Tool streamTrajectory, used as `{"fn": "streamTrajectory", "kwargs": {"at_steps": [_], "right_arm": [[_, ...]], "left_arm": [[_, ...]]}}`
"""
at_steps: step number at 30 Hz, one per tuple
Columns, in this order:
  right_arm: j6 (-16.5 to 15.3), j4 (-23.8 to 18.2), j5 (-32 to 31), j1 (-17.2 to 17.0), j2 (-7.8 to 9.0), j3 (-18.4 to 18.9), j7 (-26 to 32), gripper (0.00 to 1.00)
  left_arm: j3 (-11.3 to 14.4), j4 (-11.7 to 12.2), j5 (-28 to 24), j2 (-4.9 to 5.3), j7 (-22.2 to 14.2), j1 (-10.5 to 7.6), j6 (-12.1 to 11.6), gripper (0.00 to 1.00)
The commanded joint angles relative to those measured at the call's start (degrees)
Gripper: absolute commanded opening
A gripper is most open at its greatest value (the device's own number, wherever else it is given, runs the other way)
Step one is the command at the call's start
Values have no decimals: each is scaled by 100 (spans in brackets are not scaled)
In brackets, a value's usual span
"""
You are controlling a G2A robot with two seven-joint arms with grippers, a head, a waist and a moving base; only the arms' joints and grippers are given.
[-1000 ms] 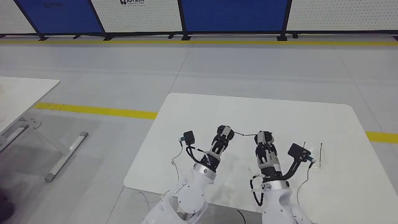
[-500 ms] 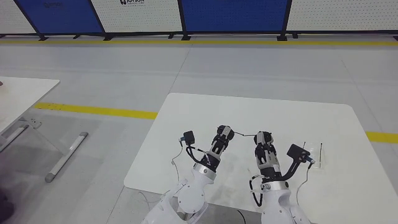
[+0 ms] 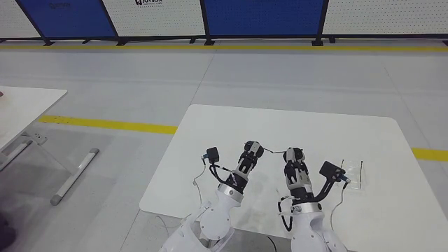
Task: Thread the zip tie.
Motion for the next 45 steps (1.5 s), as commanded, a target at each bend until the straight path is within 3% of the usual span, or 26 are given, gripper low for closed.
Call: {"fn": "streamTrajectory", "kwargs": {"at_steps": [1, 13, 19, 45], "right_arm": [[-6, 25, 104, 32, -13, -11, 19, 0], [-56, 205, 591, 174, -75, -46, 199, 0], [44, 116, 201, 68, -81, -13, -320, 0], [-229, -58, 183, -176, -61, 145, -188, 0]], "left_arm": [[0, 0, 0, 0, 0, 0, 0, 0], [0, 0, 0, 0, 0, 0, 0, 0], [0, 0, 0, 0, 0, 0, 0, 0], [0, 0, 0, 0, 0, 0, 0, 0]]}}
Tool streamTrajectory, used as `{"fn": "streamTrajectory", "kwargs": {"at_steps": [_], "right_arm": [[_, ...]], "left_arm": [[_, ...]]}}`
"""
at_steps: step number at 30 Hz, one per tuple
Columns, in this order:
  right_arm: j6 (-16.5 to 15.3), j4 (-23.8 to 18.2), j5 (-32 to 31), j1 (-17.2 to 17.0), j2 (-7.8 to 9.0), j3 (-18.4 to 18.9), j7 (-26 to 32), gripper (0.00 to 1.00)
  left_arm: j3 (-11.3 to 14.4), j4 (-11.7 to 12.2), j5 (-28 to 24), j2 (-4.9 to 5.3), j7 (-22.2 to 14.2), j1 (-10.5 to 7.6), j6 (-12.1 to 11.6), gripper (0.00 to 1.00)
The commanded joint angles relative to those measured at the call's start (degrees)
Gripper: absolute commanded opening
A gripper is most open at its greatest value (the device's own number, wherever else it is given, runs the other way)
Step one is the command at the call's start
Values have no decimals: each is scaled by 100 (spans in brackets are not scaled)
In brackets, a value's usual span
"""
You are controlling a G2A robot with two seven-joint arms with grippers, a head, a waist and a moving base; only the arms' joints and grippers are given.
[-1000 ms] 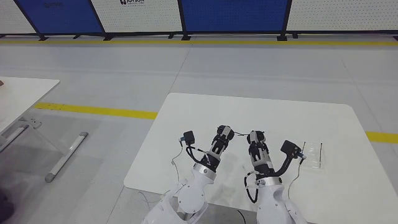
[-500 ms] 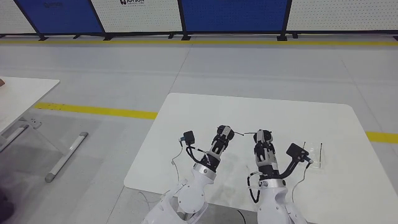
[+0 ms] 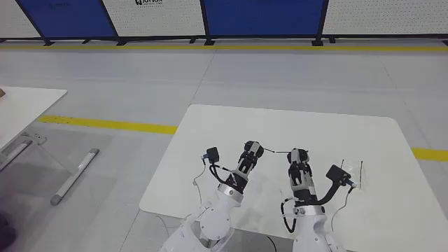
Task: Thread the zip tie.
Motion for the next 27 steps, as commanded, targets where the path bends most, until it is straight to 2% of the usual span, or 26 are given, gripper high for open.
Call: {"fn": "streamTrajectory", "kwargs": {"at_steps": [1, 19, 27], "right_arm": [[7, 12, -7, 11, -3, -8, 27, 0], [93, 145, -41, 133, -40, -79, 211, 0], [-43, 264, 171, 214, -74, -117, 162, 0]], "left_arm": [[0, 0, 0, 0, 0, 0, 0, 0], [0, 0, 0, 0, 0, 0, 0, 0], [0, 0, 0, 0, 0, 0, 0, 0]]}}
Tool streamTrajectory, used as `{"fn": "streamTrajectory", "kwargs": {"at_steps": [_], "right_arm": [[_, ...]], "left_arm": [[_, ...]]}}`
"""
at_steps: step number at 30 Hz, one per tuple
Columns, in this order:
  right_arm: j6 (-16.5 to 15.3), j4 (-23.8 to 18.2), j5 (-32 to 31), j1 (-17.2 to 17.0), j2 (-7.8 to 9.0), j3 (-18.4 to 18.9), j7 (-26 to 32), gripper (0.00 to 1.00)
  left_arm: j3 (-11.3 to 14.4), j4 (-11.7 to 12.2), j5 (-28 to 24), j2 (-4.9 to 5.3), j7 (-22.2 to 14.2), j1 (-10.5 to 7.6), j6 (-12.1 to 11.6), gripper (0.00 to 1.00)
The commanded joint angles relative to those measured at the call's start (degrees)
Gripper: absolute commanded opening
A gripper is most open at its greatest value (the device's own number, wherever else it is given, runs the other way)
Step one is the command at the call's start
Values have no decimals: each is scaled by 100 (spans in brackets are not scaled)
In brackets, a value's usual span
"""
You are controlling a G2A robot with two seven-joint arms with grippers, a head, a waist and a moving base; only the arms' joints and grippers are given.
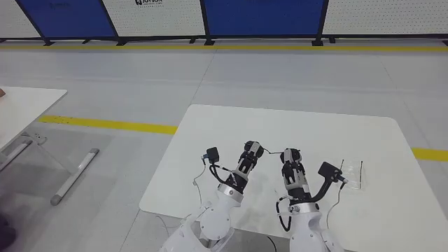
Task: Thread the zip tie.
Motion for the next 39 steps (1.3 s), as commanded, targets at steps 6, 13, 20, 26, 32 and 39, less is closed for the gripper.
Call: {"fn": "streamTrajectory", "kwargs": {"at_steps": [6, 13, 20, 26, 32, 39], "right_arm": [[-112, 221, 323, 142, -38, 24, -56, 0], [-40, 195, 134, 113, -33, 71, -75, 0], [-52, 135, 78, 62, -33, 87, -65, 0], [-120, 216, 87, 121, -47, 26, 14, 0], [-174, 284, 146, 166, -57, 63, -14, 0], [-148, 179, -12, 73, -50, 109, -123, 0]], "left_arm": [[0, 0, 0, 0, 0, 0, 0, 0], [0, 0, 0, 0, 0, 0, 0, 0], [0, 0, 0, 0, 0, 0, 0, 0], [0, 0, 0, 0, 0, 0, 0, 0], [0, 0, 0, 0, 0, 0, 0, 0], [-8, -5, -35, -8, -7, -11, 17, 0]]}}
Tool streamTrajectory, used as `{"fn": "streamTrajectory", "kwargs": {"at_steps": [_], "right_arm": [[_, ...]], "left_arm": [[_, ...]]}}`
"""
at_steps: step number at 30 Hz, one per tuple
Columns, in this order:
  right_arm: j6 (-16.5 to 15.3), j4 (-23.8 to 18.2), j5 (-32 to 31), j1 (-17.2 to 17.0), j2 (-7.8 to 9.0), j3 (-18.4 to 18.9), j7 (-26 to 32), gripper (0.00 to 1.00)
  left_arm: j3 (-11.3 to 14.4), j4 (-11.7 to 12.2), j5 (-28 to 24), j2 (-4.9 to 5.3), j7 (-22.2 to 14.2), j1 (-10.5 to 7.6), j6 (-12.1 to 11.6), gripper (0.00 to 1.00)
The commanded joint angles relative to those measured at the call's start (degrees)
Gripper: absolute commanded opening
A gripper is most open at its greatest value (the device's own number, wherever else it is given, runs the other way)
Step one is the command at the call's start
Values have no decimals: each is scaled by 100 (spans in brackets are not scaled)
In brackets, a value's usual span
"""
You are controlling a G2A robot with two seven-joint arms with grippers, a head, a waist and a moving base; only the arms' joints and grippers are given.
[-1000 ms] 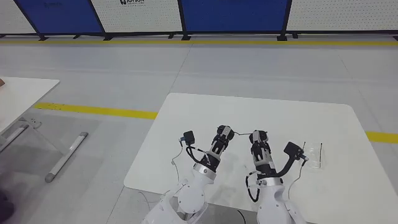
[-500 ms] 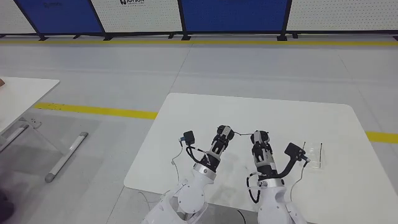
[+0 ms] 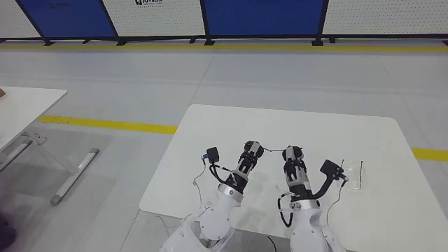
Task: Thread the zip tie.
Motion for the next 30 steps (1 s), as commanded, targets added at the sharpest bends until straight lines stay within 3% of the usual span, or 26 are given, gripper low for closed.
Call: {"fn": "streamTrajectory", "kwargs": {"at_steps": [1, 30], "right_arm": [[12, -36, -73, -35, 4, 1, -23, 0], [-152, -217, -181, -233, 16, 97, -42, 0]], "left_arm": [[-5, 0, -10, -6, 6, -5, 5, 0], [-5, 9, 45, -27, 34, 10, 3, 0]]}}
